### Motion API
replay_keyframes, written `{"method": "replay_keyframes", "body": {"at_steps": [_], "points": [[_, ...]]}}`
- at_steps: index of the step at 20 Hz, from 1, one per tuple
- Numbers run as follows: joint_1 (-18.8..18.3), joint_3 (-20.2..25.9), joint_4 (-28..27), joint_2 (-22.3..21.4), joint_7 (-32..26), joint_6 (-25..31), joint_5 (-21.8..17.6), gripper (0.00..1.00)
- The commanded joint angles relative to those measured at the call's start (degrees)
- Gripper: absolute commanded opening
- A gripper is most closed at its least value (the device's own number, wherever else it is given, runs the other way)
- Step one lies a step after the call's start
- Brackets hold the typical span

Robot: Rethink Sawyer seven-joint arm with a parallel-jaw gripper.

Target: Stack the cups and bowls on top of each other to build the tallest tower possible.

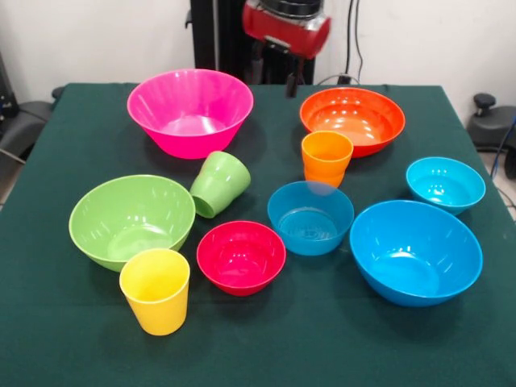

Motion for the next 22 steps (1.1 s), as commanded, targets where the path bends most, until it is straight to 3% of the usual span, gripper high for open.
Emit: {"method": "replay_keyframes", "body": {"at_steps": [1,10,22], "points": [[3.27,4.40,2.43,-0.14,6.03,0.97,0.43,1.00],[1.71,4.12,1.47,0.37,2.30,1.28,-1.12,1.00],[2.18,2.86,0.62,2.08,2.06,-0.80,-3.33,1.00]]}}
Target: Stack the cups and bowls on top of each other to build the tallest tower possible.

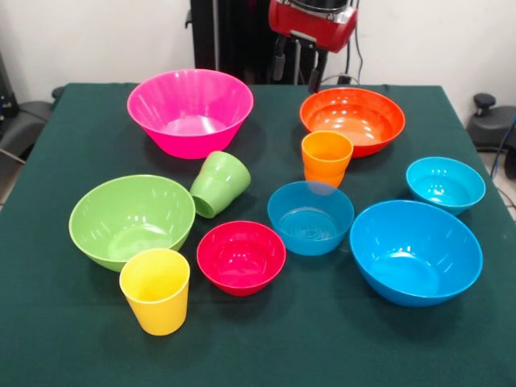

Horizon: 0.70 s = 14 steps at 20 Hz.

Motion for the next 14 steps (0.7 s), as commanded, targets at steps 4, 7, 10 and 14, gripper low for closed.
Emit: {"method": "replay_keyframes", "body": {"at_steps": [4,7,10,14], "points": [[-0.24,3.35,1.64,3.91,3.49,-4.06,-2.80,1.00],[0.00,3.45,0.96,6.27,4.72,-7.02,-2.69,1.00],[1.06,2.26,-0.43,8.19,6.29,-8.27,-2.56,1.00],[2.08,1.37,-1.31,9.47,7.96,-8.85,-0.81,1.00]]}}
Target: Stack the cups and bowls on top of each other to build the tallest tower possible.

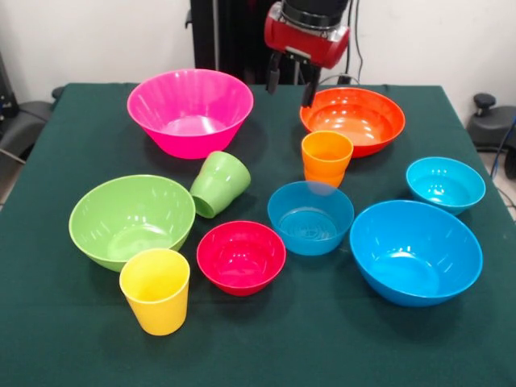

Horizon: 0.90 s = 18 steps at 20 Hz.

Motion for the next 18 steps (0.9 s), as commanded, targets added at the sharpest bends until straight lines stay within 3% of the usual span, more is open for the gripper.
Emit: {"method": "replay_keyframes", "body": {"at_steps": [1,5,11,18], "points": [[2.42,1.64,-1.96,6.34,9.10,-4.29,-0.18,1.00],[4.34,0.43,-3.83,8.79,11.30,-5.72,1.91,1.00],[4.62,-0.06,-6.81,14.25,11.50,-12.16,3.44,1.00],[4.50,-0.63,-8.70,14.82,9.65,-10.92,4.87,1.00]]}}
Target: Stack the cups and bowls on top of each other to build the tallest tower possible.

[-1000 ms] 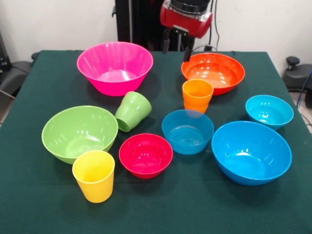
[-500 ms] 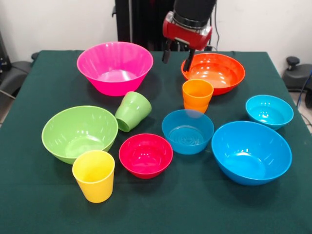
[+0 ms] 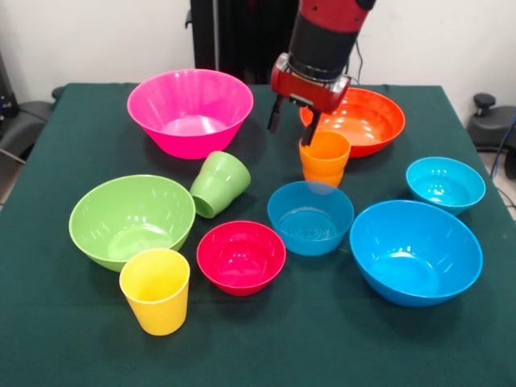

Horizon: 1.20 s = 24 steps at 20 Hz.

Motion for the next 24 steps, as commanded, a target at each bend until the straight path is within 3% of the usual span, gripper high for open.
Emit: {"method": "replay_keyframes", "body": {"at_steps": [1,24], "points": [[0.25,2.43,-5.30,3.33,9.57,-2.50,2.91,1.00],[3.32,0.80,-2.00,-1.25,9.01,3.07,4.66,1.00]]}}
